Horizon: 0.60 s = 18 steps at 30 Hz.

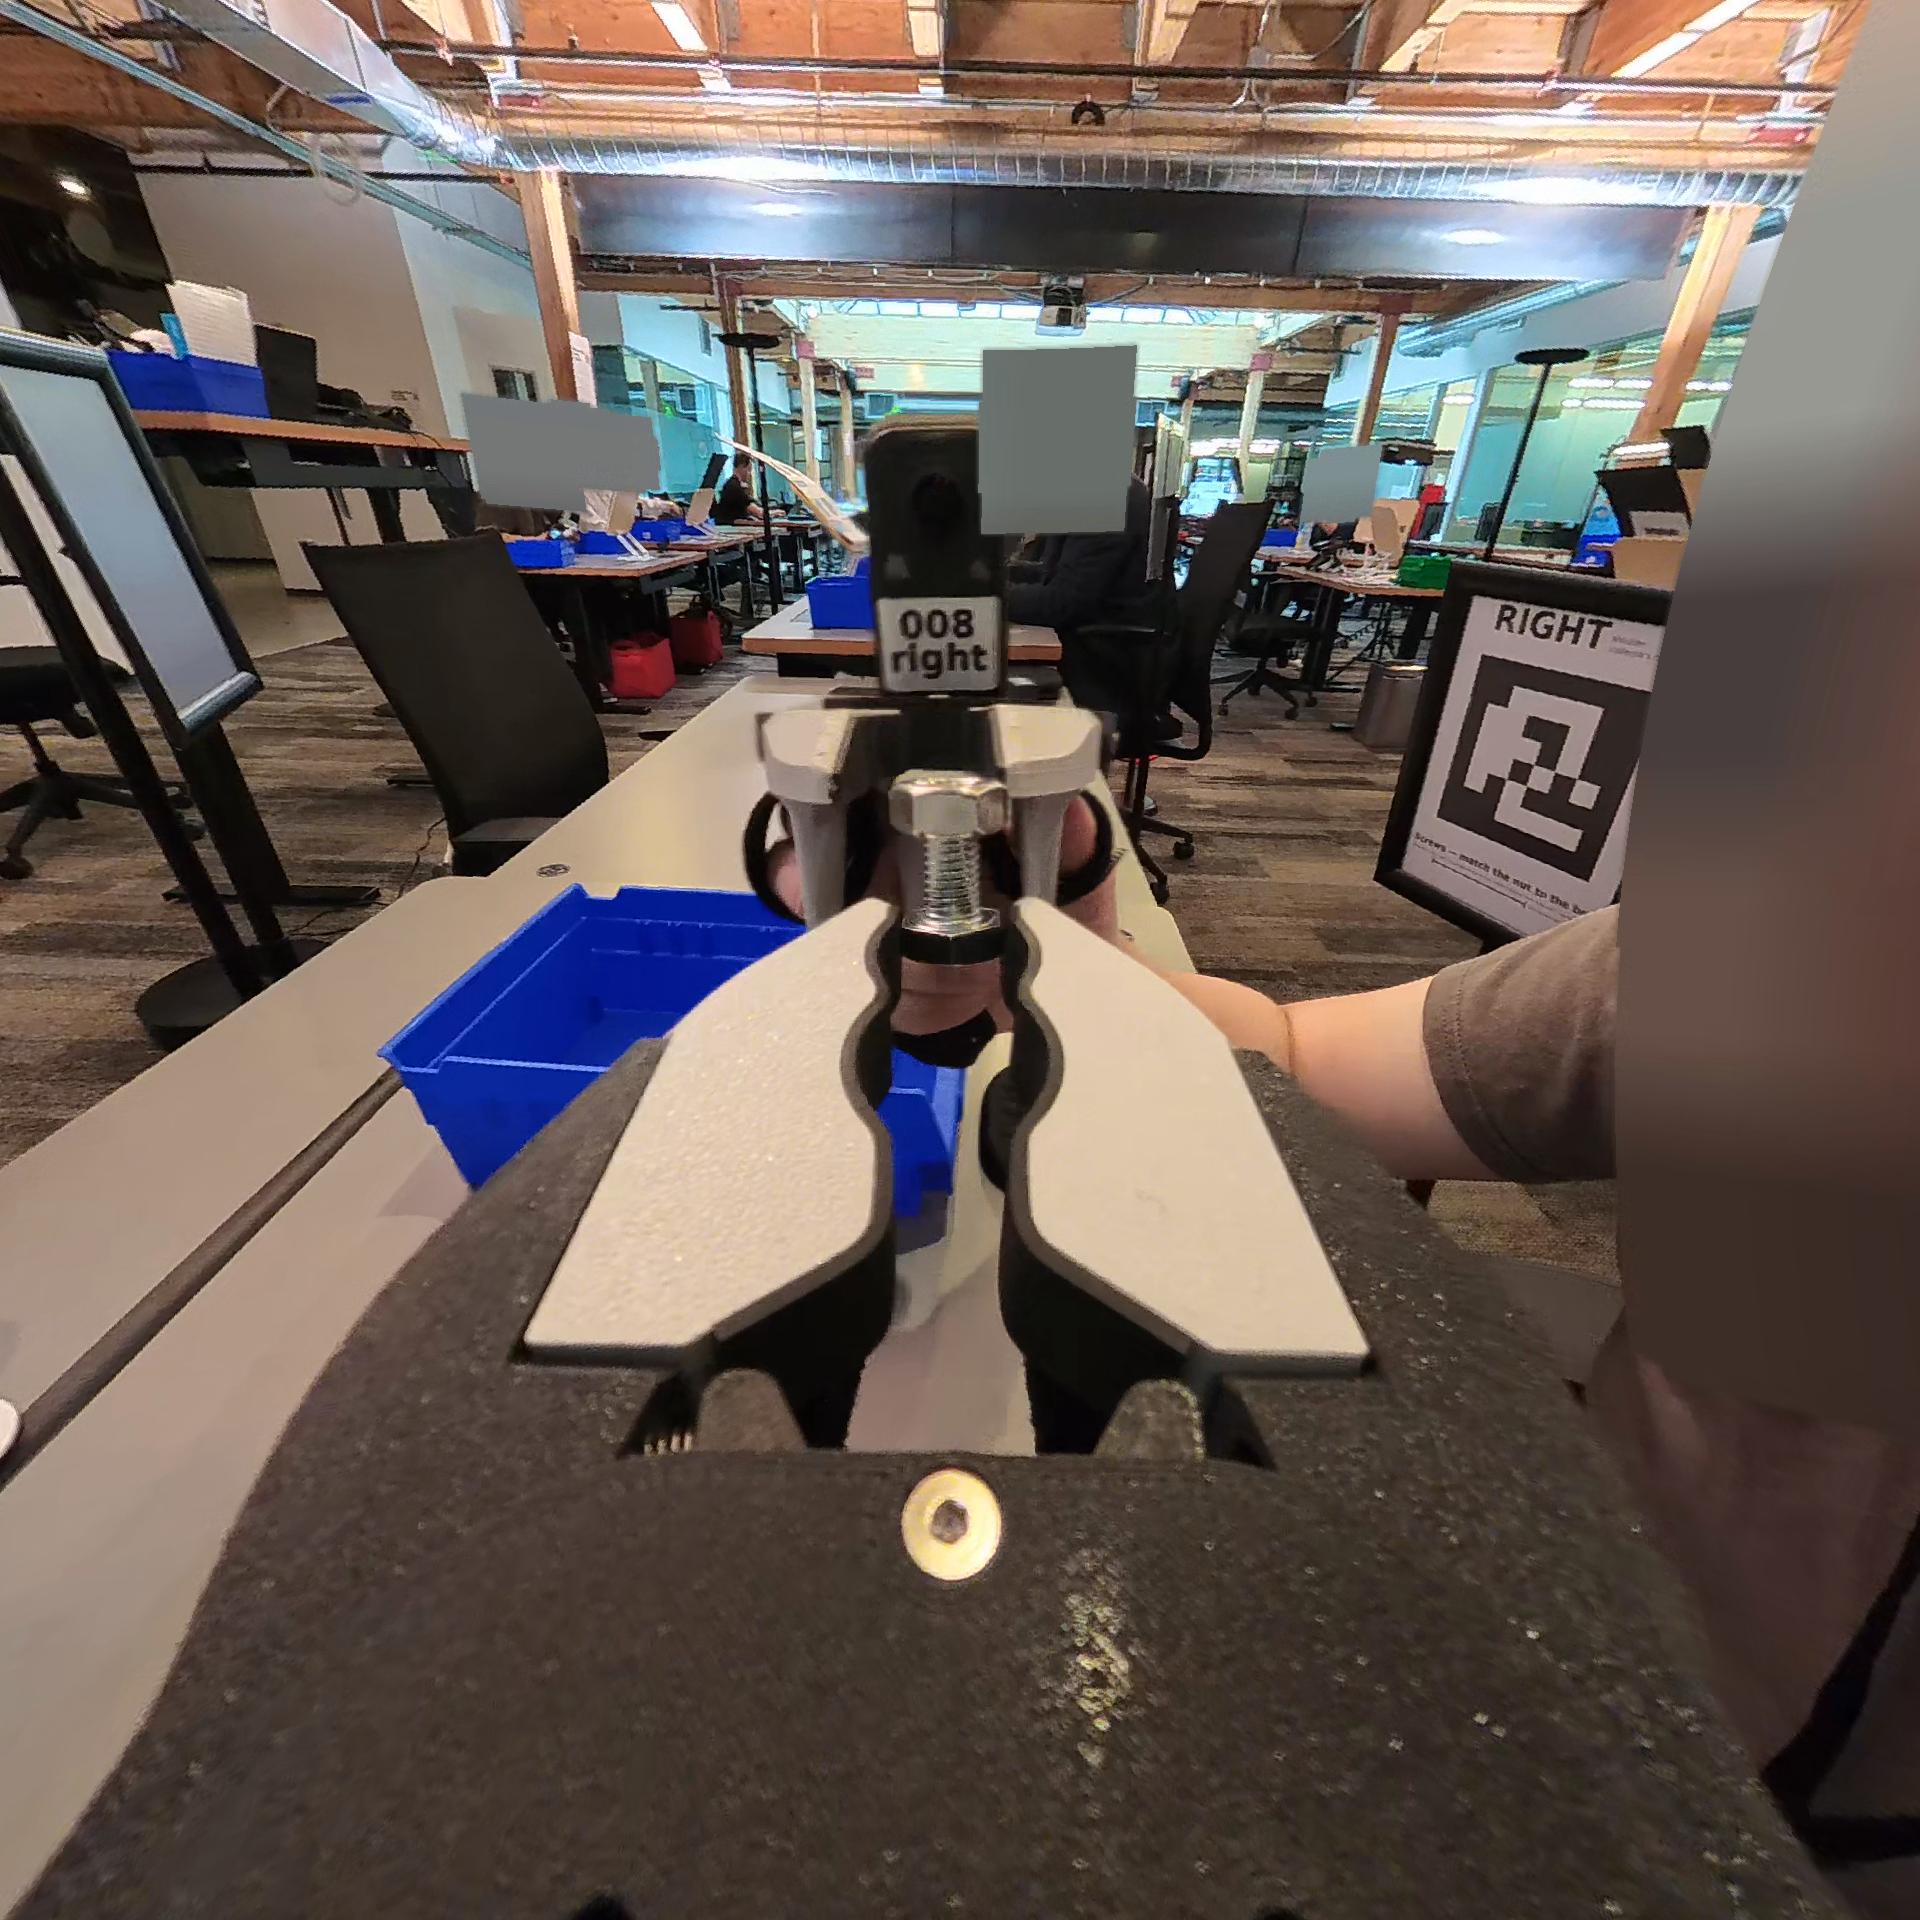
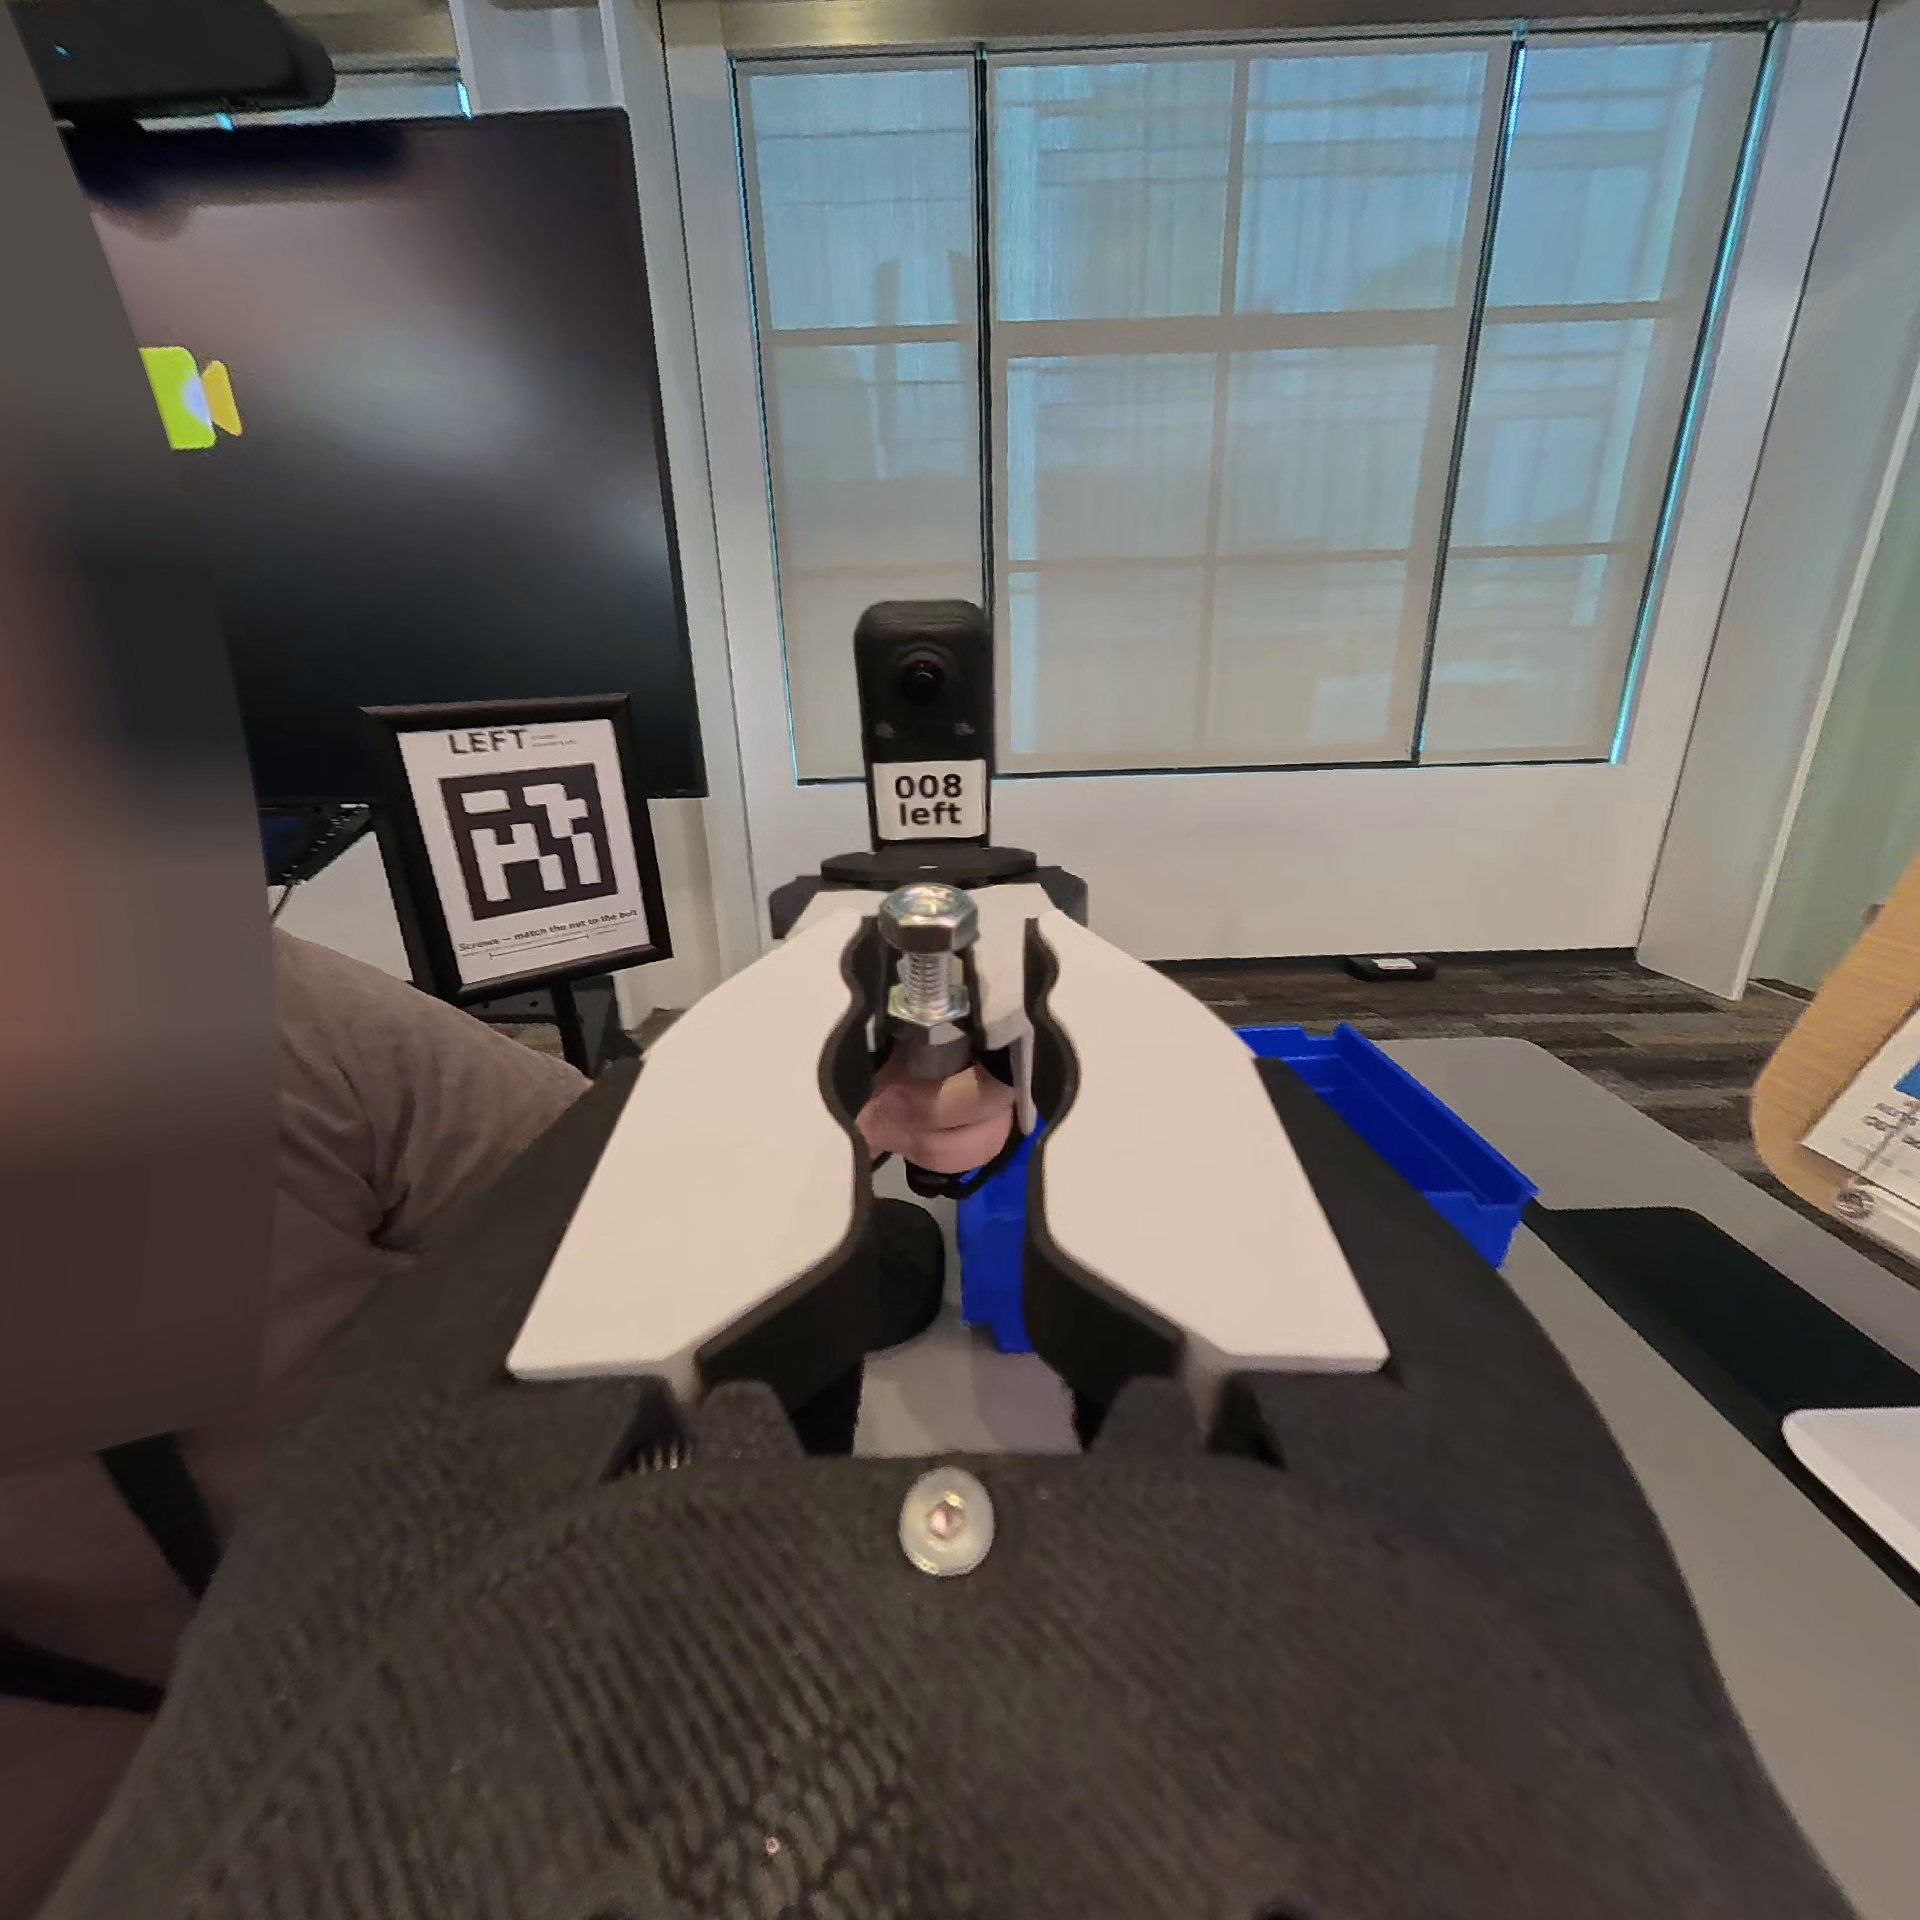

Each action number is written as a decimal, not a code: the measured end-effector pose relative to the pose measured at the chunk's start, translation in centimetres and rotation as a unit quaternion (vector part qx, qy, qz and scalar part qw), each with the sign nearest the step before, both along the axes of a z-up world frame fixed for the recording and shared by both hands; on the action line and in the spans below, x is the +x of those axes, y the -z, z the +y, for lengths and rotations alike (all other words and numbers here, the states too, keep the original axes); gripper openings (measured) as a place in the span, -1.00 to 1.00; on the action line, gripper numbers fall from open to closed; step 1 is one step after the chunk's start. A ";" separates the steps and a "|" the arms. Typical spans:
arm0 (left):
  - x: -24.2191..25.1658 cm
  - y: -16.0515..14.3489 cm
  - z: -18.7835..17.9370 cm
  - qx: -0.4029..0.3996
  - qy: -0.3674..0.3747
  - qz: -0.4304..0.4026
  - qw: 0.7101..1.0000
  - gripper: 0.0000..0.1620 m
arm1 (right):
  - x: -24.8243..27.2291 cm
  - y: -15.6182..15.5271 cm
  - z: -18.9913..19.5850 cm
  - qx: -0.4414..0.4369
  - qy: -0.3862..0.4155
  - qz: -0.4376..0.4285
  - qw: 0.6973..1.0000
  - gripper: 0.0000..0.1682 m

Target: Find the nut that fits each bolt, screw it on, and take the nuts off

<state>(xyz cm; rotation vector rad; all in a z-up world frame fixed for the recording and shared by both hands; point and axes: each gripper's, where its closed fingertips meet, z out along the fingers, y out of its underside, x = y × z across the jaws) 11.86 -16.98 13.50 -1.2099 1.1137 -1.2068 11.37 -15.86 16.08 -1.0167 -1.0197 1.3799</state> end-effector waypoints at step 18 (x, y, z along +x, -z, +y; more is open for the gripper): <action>-0.1 1.3 4.4 0.120 -0.240 0.029 0.963 -0.79 | -1.0 1.2 2.8 0.010 0.216 -0.031 0.976 -0.60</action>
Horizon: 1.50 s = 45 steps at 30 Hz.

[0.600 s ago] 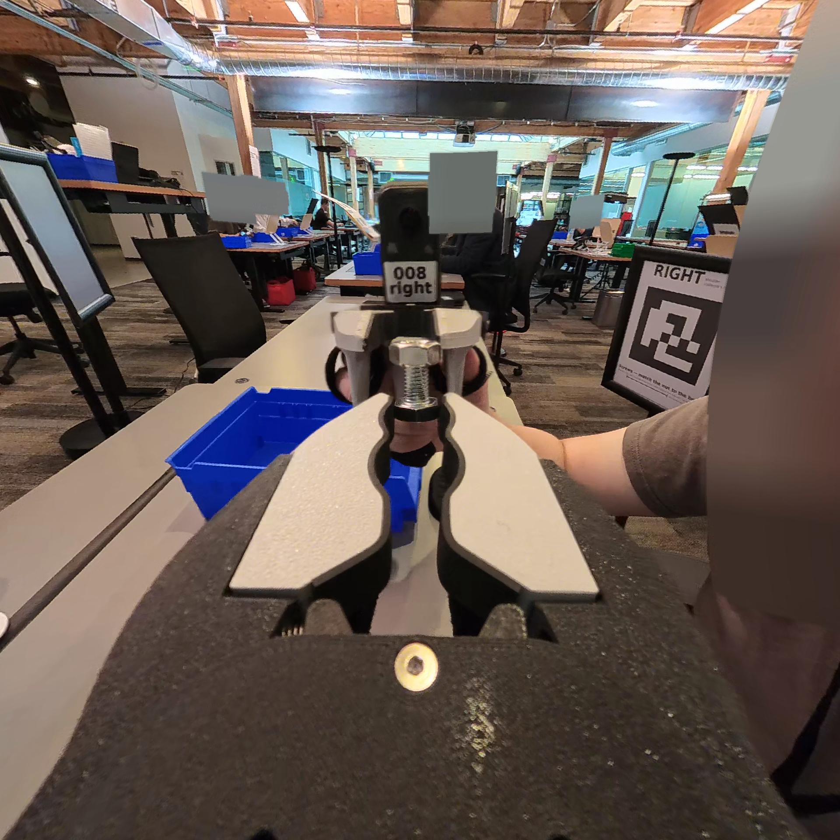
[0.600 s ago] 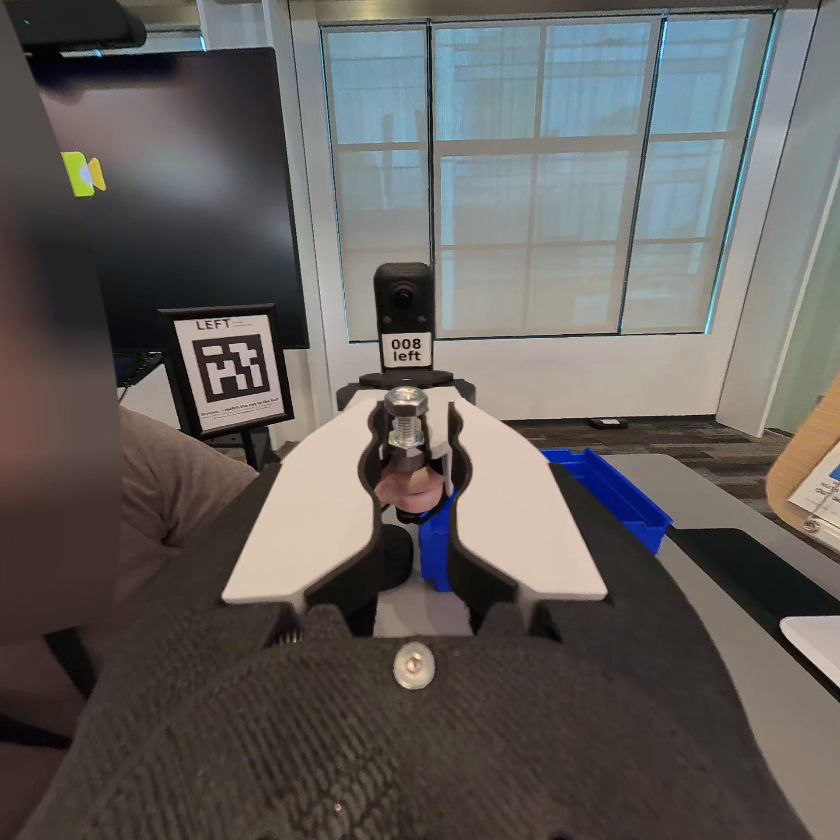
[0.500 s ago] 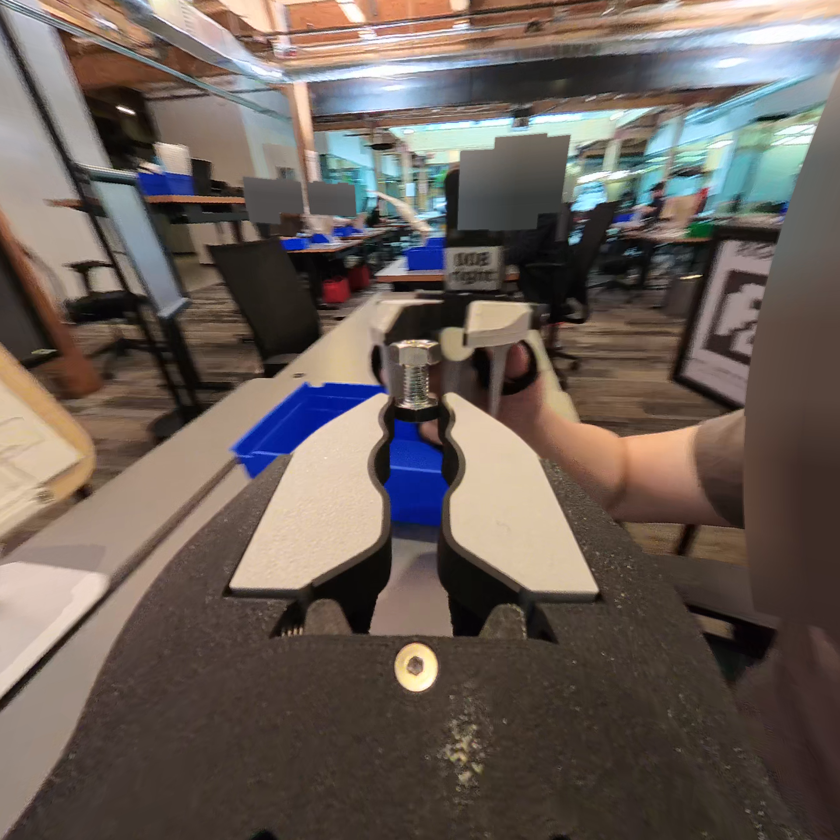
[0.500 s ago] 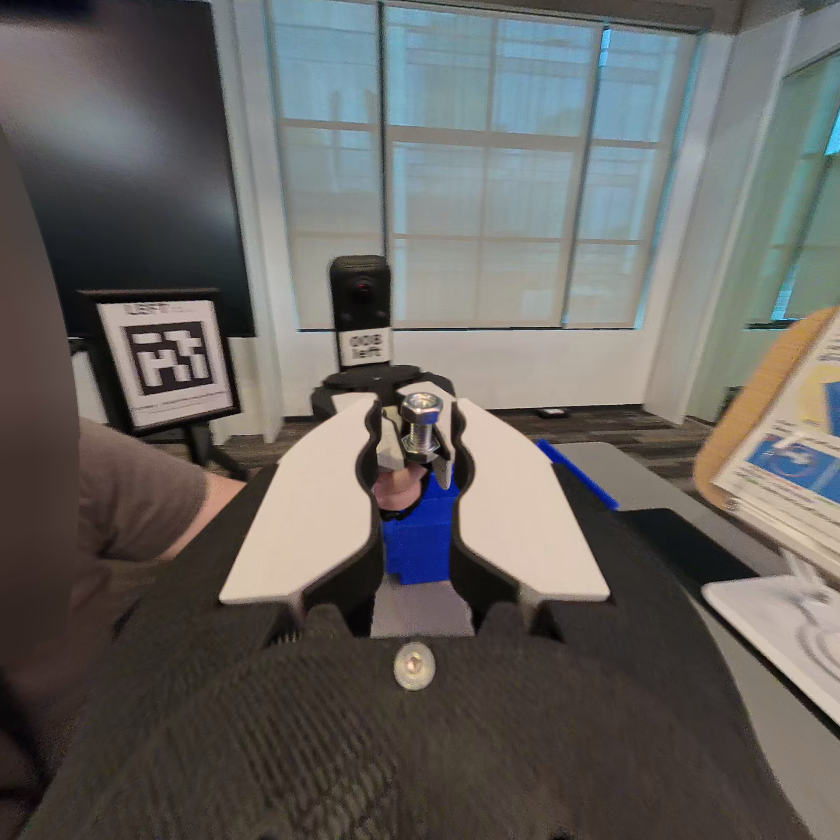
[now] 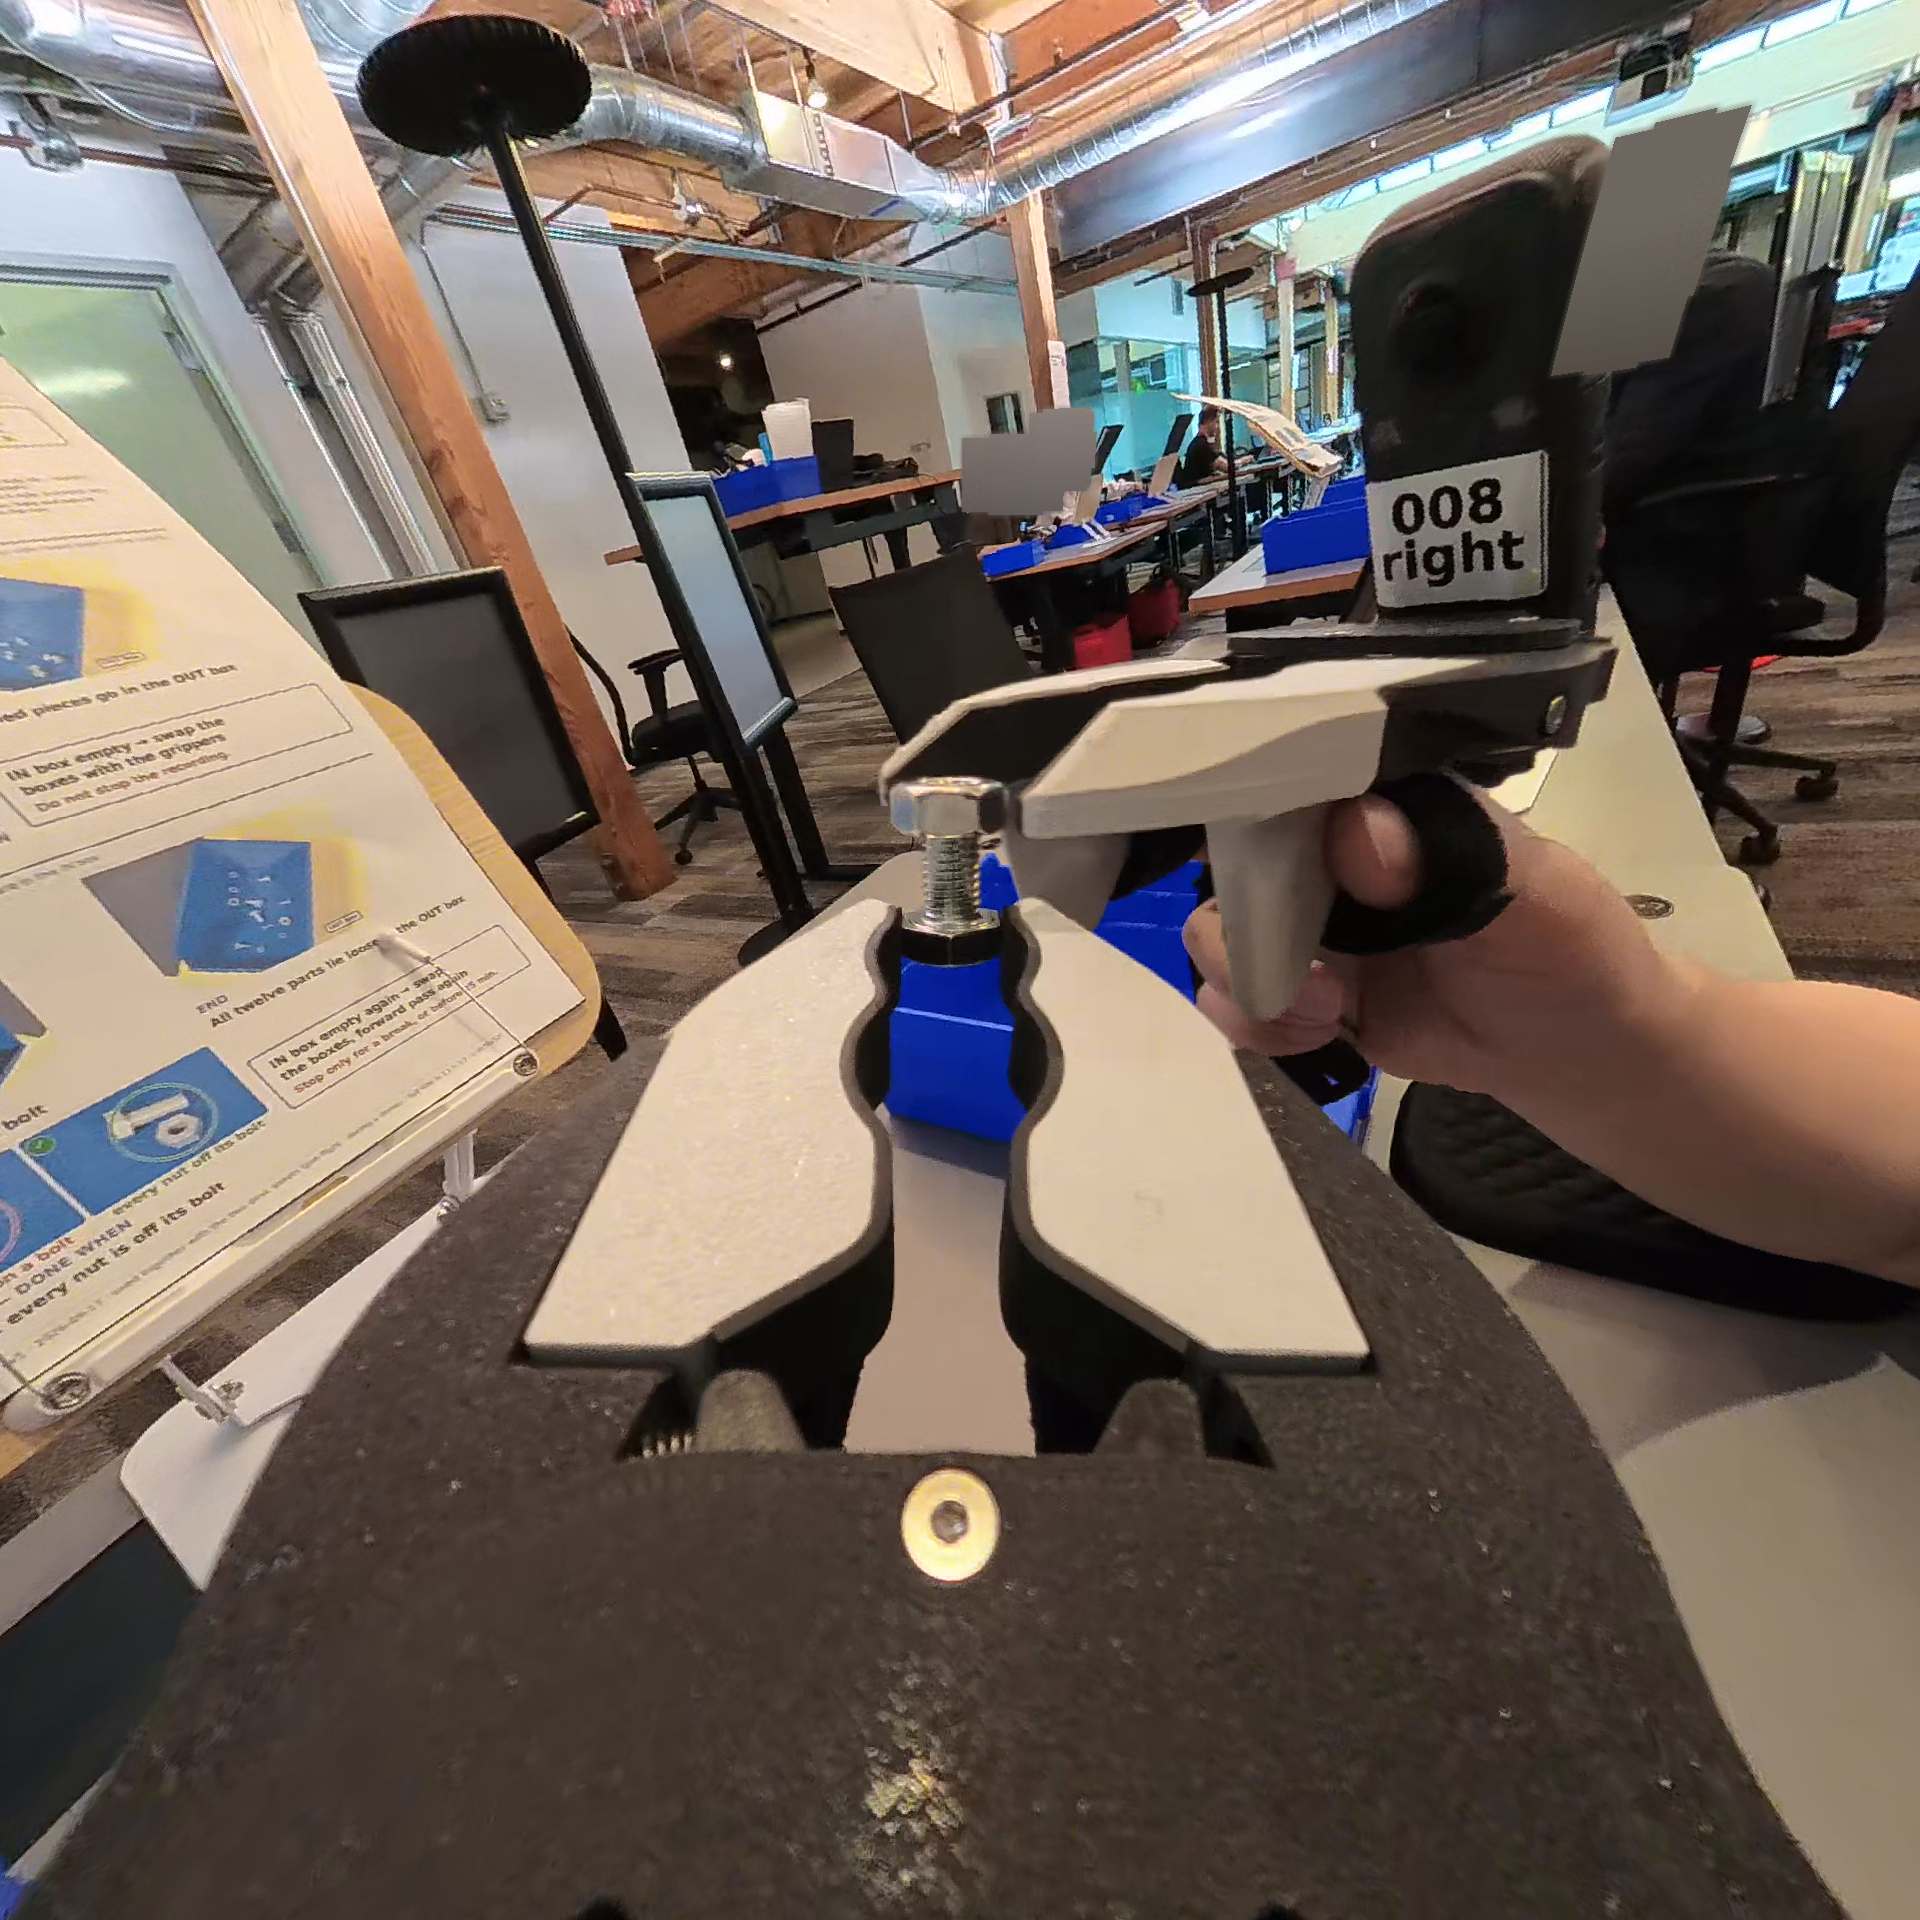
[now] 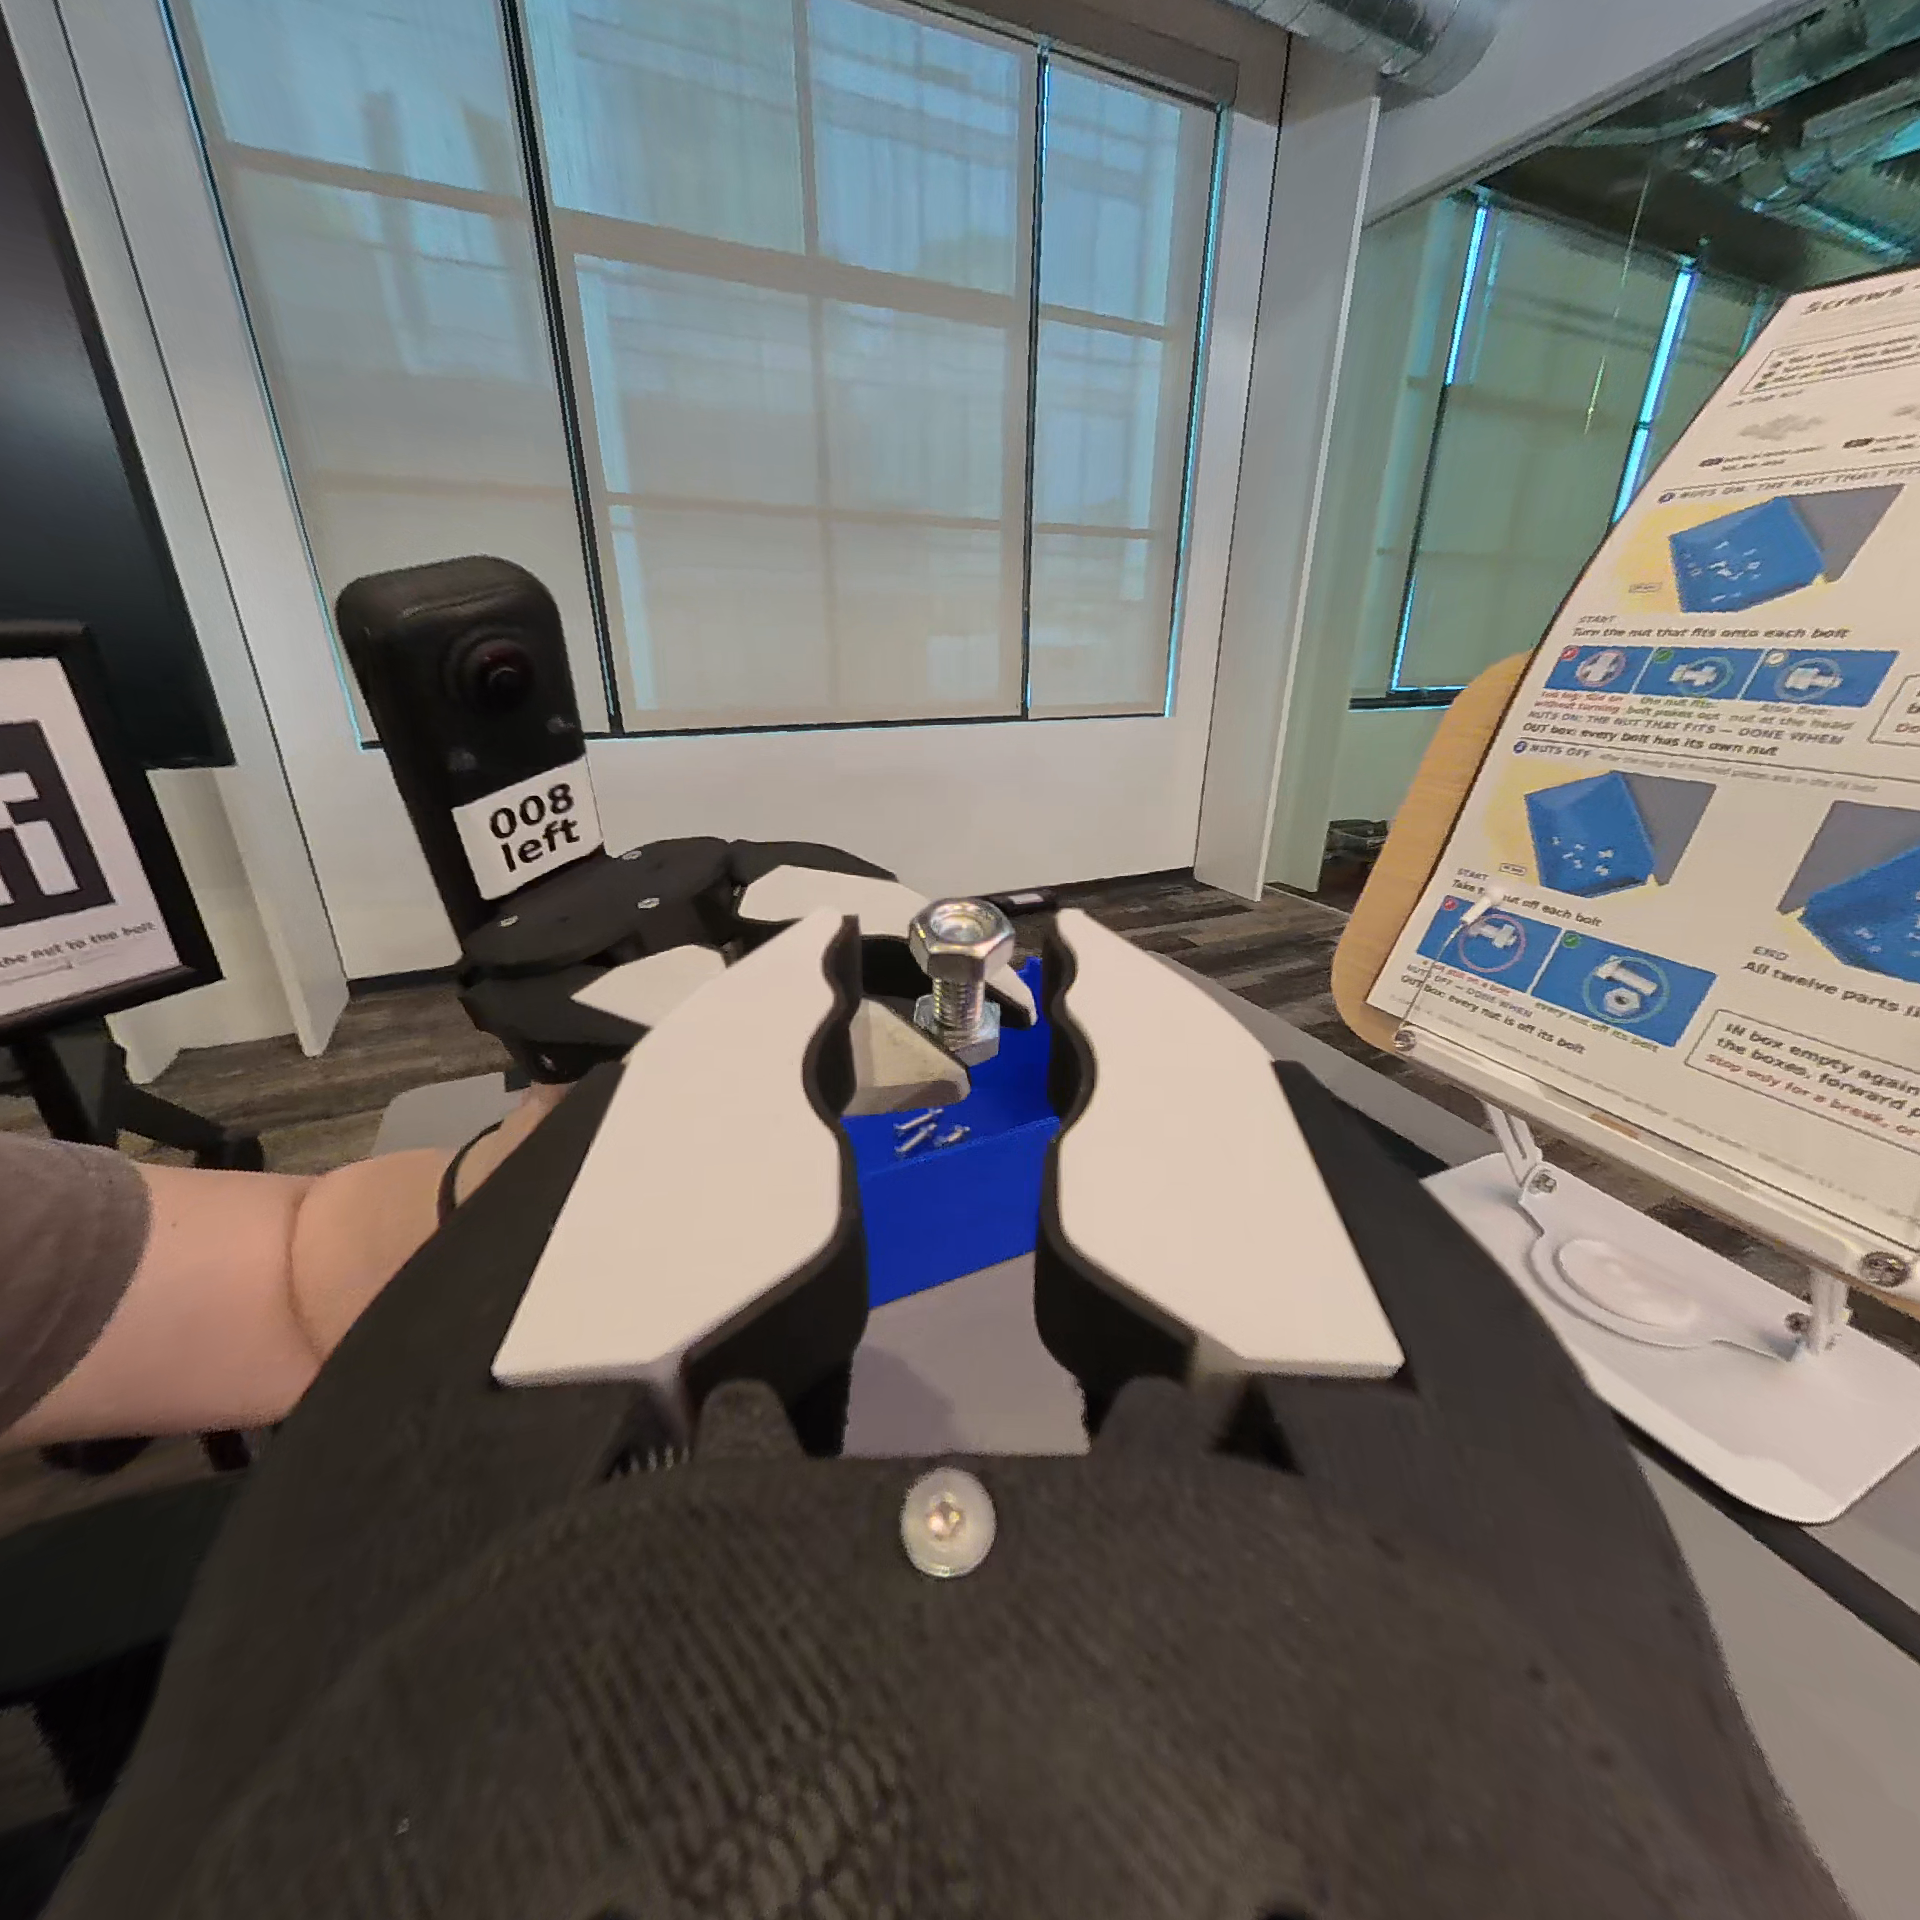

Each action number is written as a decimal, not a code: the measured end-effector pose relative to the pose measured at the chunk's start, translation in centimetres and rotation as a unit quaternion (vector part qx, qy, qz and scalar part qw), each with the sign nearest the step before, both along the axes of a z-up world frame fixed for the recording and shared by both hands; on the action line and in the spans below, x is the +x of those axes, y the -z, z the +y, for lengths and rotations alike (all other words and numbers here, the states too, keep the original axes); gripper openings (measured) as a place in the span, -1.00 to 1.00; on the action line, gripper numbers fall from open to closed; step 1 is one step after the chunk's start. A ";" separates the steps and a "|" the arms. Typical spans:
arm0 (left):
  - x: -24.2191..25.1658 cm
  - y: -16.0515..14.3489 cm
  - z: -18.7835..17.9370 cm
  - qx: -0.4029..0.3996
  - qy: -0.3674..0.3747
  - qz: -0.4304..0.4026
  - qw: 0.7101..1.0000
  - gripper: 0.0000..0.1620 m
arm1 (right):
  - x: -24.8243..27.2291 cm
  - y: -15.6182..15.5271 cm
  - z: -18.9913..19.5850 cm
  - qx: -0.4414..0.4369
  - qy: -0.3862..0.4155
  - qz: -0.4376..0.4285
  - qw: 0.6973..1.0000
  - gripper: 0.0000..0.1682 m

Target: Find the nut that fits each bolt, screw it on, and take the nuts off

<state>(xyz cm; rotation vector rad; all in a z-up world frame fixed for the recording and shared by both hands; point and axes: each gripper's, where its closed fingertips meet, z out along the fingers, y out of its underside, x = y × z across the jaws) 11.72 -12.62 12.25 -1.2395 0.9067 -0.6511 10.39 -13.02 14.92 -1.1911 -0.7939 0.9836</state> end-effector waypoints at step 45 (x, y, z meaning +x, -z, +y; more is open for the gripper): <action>-1.1 -0.7 0.8 0.013 -0.027 -0.024 0.999 -0.78 | 1.6 -1.9 -0.2 0.037 0.018 0.043 0.998 -0.38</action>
